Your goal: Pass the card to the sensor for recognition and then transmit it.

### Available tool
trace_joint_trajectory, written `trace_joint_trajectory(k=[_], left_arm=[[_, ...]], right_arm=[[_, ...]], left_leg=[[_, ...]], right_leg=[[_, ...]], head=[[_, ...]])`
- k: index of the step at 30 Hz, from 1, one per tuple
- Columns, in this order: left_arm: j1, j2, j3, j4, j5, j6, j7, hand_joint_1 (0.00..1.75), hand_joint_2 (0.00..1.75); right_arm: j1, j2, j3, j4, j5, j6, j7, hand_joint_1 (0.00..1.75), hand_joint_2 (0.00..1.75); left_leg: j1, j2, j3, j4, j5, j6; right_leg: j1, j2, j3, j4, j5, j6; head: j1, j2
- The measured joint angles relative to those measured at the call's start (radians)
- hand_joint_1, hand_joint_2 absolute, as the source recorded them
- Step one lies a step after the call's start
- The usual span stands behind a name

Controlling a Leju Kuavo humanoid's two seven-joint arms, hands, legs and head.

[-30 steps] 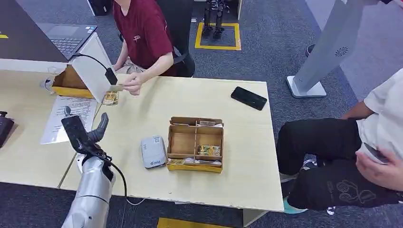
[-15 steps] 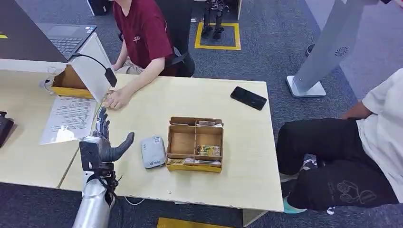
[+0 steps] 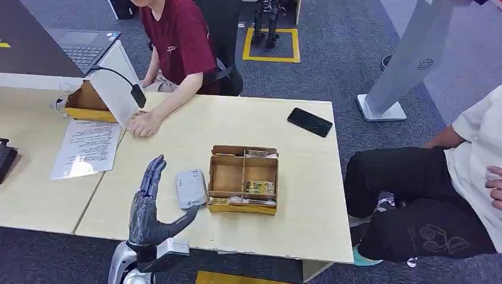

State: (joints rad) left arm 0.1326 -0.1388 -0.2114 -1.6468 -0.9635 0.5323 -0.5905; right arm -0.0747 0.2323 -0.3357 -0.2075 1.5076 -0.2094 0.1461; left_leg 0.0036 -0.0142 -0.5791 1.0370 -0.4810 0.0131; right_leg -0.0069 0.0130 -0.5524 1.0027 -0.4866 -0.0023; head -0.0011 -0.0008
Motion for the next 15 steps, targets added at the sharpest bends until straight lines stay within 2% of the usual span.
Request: trace_joint_trajectory(k=[3, 7, 9, 10, 13, 15], left_arm=[[0.013, 0.025, -0.079, 0.031, -0.199, 0.125, 0.085, 0.00, 1.75], [0.017, 0.059, -0.184, 0.111, -0.396, 0.154, 0.204, 0.00, 1.75], [0.015, 0.073, -0.211, 0.143, -0.531, 0.155, 0.294, 0.00, 1.75], [0.007, 0.085, -0.234, 0.154, -0.578, 0.155, 0.358, 0.00, 1.75], [-0.039, 0.126, -0.311, 0.204, -0.599, 0.155, 0.495, 0.00, 1.75], [-0.078, 0.149, -0.359, 0.240, -0.604, 0.155, 0.560, 0.00, 1.75]], right_arm=[[-0.001, 0.000, -0.006, 0.000, 0.002, 0.000, 0.000, 0.00, 0.00], [-0.001, -0.001, -0.018, 0.000, 0.003, 0.000, 0.003, 0.00, 0.00], [-0.001, -0.001, -0.022, 0.000, 0.004, 0.000, 0.004, 0.00, 0.00], [-0.001, -0.001, -0.024, 0.000, 0.005, 0.000, 0.004, 0.00, 0.00], [-0.002, -0.001, -0.024, 0.000, 0.006, 0.000, 0.004, 0.00, 0.00], [-0.002, -0.001, -0.024, 0.000, 0.006, -0.001, 0.004, 0.00, 0.00]], left_leg=[[0.000, 0.000, 0.000, 0.000, 0.000, 0.000], [0.000, 0.000, 0.000, 0.000, 0.000, 0.000], [0.000, 0.000, 0.000, 0.000, 0.000, 0.000], [0.000, 0.000, 0.000, 0.000, 0.000, 0.000], [0.000, 0.000, 0.000, 0.000, 0.000, 0.000], [0.000, 0.000, 0.000, 0.000, 0.001, 0.000]], right_leg=[[0.000, -0.001, 0.000, 0.000, 0.000, 0.000], [0.000, 0.000, 0.000, 0.000, 0.000, 0.000], [0.000, 0.000, 0.000, 0.000, 0.000, 0.000], [0.000, 0.000, 0.000, 0.000, 0.000, 0.000], [0.000, -0.001, 0.000, 0.000, 0.000, 0.000], [0.000, -0.001, 0.000, 0.000, 0.000, 0.000]], head=[[0.000, 0.000], [0.000, 0.000], [0.000, 0.000], [0.000, 0.000], [0.000, 0.000], [0.000, 0.000]])
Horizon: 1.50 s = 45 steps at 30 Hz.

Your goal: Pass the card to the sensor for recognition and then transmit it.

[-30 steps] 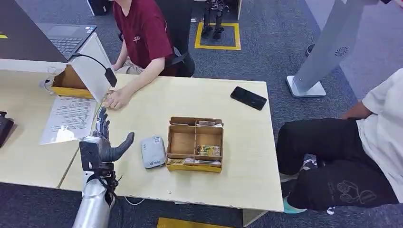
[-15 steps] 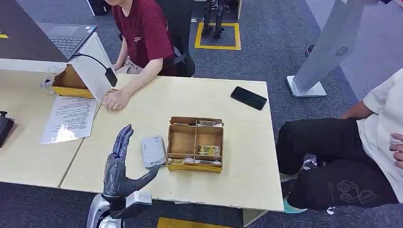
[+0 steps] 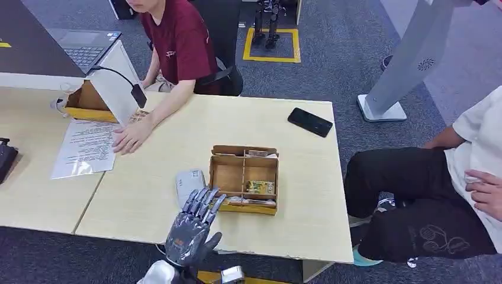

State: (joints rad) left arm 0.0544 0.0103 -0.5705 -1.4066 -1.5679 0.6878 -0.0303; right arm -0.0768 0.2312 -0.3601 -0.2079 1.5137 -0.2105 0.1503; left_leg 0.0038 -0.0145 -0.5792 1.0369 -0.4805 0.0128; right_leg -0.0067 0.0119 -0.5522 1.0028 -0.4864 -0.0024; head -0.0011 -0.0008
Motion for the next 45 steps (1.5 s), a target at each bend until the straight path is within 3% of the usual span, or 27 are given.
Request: trace_joint_trajectory(k=[7, 11, 17, 25, 35, 45], left_arm=[[-0.045, 0.031, -0.074, 0.063, 0.000, 0.000, 0.027, 0.00, 1.75], [-0.079, 0.037, -0.085, 0.094, -0.002, 0.001, 0.098, 0.00, 1.75], [-0.087, 0.003, -0.040, 0.115, 0.006, 0.002, -0.039, 0.00, 1.75], [-0.094, -0.035, 0.043, 0.116, 0.002, 0.002, -0.036, 0.00, 1.75], [-0.095, -0.047, 0.064, 0.116, 0.000, 0.002, -0.038, 0.00, 1.75], [-0.098, -0.079, 0.141, 0.125, 0.020, 0.002, -0.105, 0.00, 1.75]], right_arm=[[0.000, 0.000, 0.000, 0.000, 0.000, -0.003, 0.001, 0.00, 0.00], [-0.001, 0.000, 0.000, 0.000, 0.000, 0.000, 0.008, 0.00, 0.00], [0.000, 0.000, 0.000, 0.000, 0.000, 0.005, 0.011, 0.00, 0.00], [0.000, 0.000, 0.000, 0.000, 0.000, 0.006, 0.012, 0.00, 0.00], [0.000, 0.000, 0.000, 0.000, 0.000, 0.006, 0.012, 0.00, 0.00], [0.000, 0.000, 0.001, 0.000, 0.000, 0.005, 0.011, 0.00, 0.00]], left_leg=[[0.000, 0.000, 0.000, 0.000, 0.000, 0.000], [0.000, 0.000, -0.001, 0.000, 0.000, 0.000], [0.000, 0.000, 0.000, 0.000, 0.000, 0.000], [0.000, 0.000, 0.000, 0.000, 0.000, 0.000], [0.000, 0.000, 0.000, 0.000, 0.000, 0.000], [0.000, 0.000, 0.000, 0.000, 0.000, 0.000]], right_leg=[[0.000, 0.000, 0.000, 0.000, 0.000, 0.000], [0.000, 0.000, 0.000, 0.000, 0.000, 0.000], [0.000, 0.000, 0.000, 0.000, 0.000, 0.000], [0.000, 0.000, 0.000, 0.000, 0.000, 0.000], [0.000, 0.000, 0.000, 0.000, 0.000, 0.000], [0.000, 0.000, 0.000, 0.000, 0.000, 0.000]], head=[[0.000, 0.000], [0.000, 0.000], [0.000, 0.000], [0.000, 0.000], [0.000, 0.000], [0.000, 0.000]])
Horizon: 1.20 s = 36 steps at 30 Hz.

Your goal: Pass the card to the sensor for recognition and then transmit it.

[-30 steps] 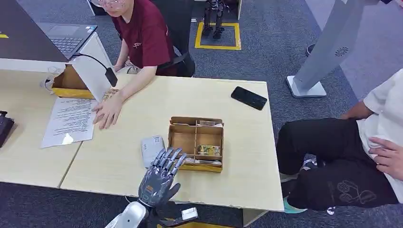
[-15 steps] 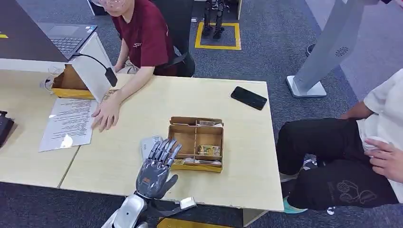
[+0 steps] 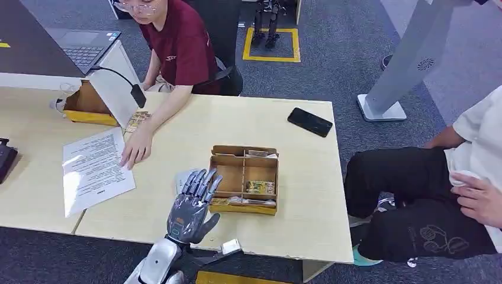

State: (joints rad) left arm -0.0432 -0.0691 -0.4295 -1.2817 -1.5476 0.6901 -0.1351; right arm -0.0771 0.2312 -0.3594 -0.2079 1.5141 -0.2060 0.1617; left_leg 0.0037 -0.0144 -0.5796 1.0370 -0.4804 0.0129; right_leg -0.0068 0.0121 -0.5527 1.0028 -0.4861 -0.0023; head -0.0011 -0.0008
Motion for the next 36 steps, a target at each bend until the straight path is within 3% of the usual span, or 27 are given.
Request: trace_joint_trajectory(k=[20, 36], left_arm=[[-0.012, -0.053, 0.080, 0.049, 0.034, 0.000, -0.087, 0.00, 1.75], [-0.021, -0.091, 0.109, 0.089, 0.041, 0.000, -0.113, 0.00, 1.75]], right_arm=[[0.000, 0.000, 0.008, 0.000, 0.000, 0.000, 0.000, 0.00, 0.00], [0.000, 0.000, 0.010, 0.000, 0.000, -0.003, -0.003, 0.00, 0.00]], left_leg=[[0.000, 0.000, 0.000, 0.000, 0.000, 0.000], [0.000, 0.000, 0.000, 0.000, 0.000, 0.000]], right_leg=[[0.000, 0.000, 0.000, 0.000, 0.000, 0.000], [0.000, 0.000, 0.000, 0.000, 0.000, 0.000]], head=[[0.000, 0.000], [0.000, 0.000]])
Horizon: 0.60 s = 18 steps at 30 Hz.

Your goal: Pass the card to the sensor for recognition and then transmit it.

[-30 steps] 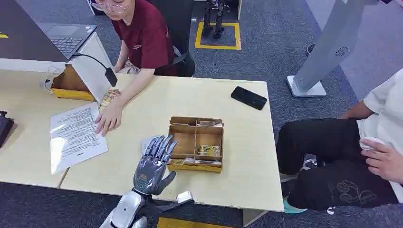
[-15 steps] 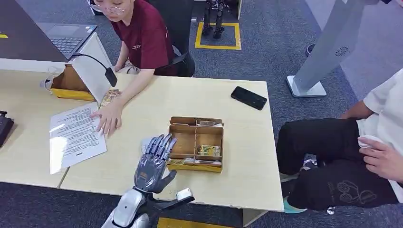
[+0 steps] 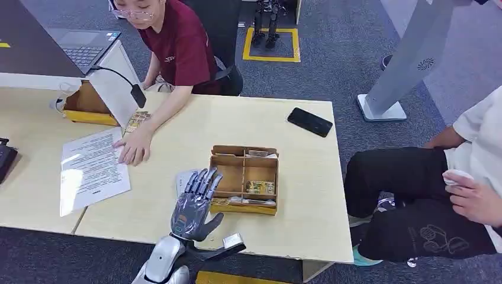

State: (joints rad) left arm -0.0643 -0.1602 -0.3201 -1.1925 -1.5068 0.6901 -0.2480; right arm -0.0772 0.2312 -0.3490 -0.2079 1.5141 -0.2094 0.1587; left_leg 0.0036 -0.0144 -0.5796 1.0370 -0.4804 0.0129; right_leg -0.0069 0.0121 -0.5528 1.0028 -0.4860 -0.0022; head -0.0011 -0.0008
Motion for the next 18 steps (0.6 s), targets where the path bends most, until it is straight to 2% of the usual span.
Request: trace_joint_trajectory(k=[13, 14, 15, 18], left_arm=[[-0.003, -0.003, 0.003, 0.011, 0.006, 0.000, -0.011, 0.00, 1.75], [-0.003, -0.006, 0.005, 0.013, 0.008, 0.000, -0.016, 0.31, 1.75], [-0.004, -0.009, 0.007, 0.016, 0.008, 0.000, -0.017, 1.73, 1.75], [-0.014, -0.011, 0.019, 0.036, 0.024, -0.011, -0.039, 1.73, 1.75]], right_arm=[[0.000, 0.000, 0.000, 0.000, 0.000, 0.002, 0.000, 0.00, 0.00], [0.000, 0.000, 0.000, 0.000, 0.000, 0.002, 0.000, 0.00, 0.00], [0.000, 0.000, 0.000, 0.000, 0.000, 0.002, 0.000, 0.00, 0.00], [0.000, 0.000, 0.000, 0.000, 0.000, 0.000, -0.001, 0.00, 0.00]], left_leg=[[0.000, 0.000, 0.000, 0.000, 0.000, 0.000], [0.000, 0.000, 0.000, 0.000, 0.000, 0.000], [0.000, 0.000, 0.000, 0.000, 0.000, 0.000], [0.000, 0.000, 0.000, 0.000, 0.000, 0.000]], right_leg=[[0.000, 0.000, 0.000, 0.000, 0.000, 0.000], [0.000, 0.000, 0.000, 0.000, 0.000, 0.000], [0.000, 0.000, 0.000, 0.000, 0.000, 0.000], [0.000, 0.000, 0.000, 0.000, 0.000, 0.000]], head=[[0.000, 0.000], [0.000, 0.000], [0.000, 0.000], [0.000, 0.000]])
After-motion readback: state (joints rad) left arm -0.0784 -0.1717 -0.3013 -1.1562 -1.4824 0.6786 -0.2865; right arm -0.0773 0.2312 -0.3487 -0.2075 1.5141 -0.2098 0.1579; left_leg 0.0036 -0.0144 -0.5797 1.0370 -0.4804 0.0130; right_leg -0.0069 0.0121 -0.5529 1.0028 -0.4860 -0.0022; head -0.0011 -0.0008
